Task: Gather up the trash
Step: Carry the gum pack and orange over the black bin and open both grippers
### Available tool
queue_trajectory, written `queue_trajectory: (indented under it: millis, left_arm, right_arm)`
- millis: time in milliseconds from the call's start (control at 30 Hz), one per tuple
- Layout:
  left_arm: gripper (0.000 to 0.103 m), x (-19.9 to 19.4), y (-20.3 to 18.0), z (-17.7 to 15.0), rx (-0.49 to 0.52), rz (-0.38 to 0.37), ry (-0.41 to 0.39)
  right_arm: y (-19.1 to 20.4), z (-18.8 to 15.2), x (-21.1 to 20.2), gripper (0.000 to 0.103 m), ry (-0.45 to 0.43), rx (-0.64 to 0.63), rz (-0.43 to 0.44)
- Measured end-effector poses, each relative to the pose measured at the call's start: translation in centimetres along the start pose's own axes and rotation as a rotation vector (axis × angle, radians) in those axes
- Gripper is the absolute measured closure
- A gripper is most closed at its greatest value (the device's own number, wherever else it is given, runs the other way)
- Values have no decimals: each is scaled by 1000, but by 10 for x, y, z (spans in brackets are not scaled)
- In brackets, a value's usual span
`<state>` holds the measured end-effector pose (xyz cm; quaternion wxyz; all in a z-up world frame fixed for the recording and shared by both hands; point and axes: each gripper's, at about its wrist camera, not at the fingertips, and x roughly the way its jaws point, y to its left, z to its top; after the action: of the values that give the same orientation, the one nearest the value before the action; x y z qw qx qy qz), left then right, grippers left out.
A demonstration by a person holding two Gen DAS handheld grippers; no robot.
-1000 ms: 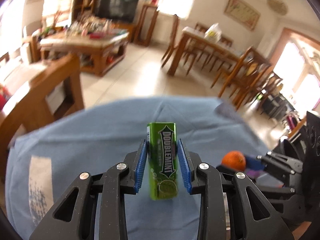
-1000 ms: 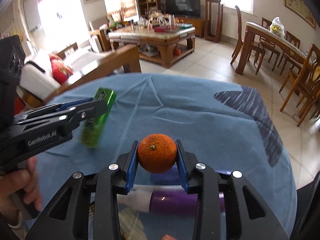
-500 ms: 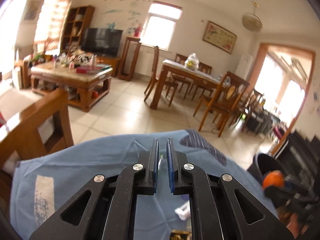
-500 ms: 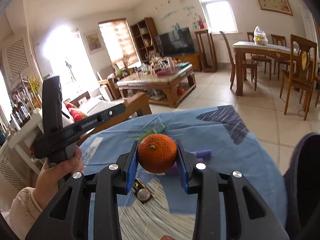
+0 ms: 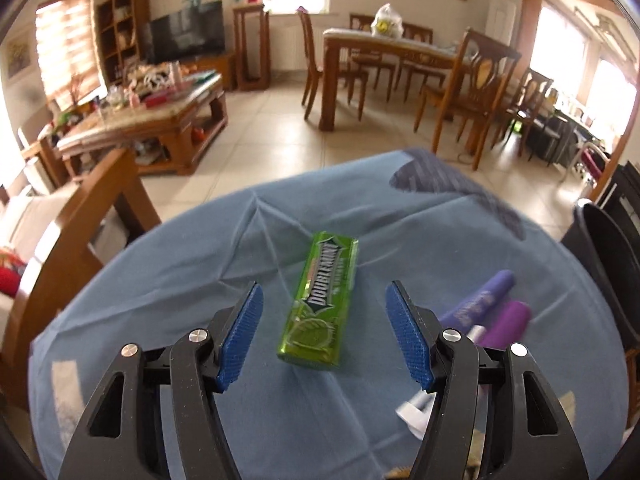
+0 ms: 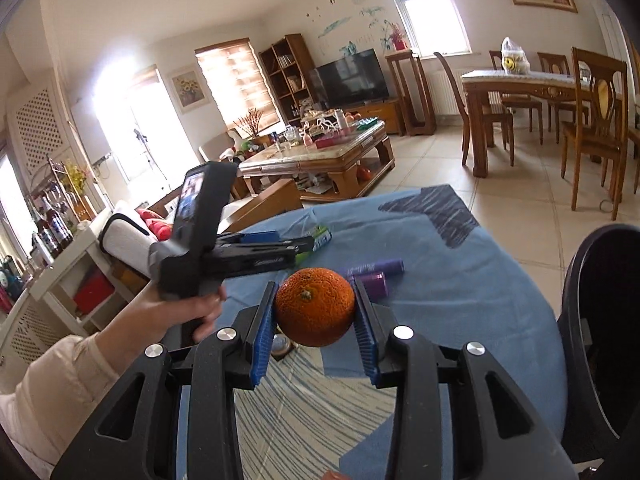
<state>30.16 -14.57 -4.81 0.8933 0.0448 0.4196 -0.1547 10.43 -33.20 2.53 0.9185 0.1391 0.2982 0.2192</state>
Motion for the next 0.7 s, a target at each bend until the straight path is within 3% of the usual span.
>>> queue_trajectory:
  millis: [33, 100, 267, 400, 567, 700]
  left_arm:
    - [58, 8, 4, -2, -12, -12, 22]
    - [72, 11, 10, -2, -35, -37, 23]
    - [72, 5, 13, -8, -82, -64, -7]
    - [72, -44, -7, -8, -77, -117, -139]
    - [72, -112, -67, -10, 20, -180, -291]
    - [72, -141, -115, -15, 97, -238, -338]
  right_arm:
    - [-1, -1, 1, 66, 5, 2, 1]
    - [-1, -6, 0, 66, 10, 3, 2]
    - [-5, -10, 1, 66, 6, 25, 11]
    - [-14, -7, -8, 66, -29, 37, 15]
    - [-32, 1, -38, 66, -108, 61, -3]
    - [-52, 5, -76, 66, -185, 72, -55]
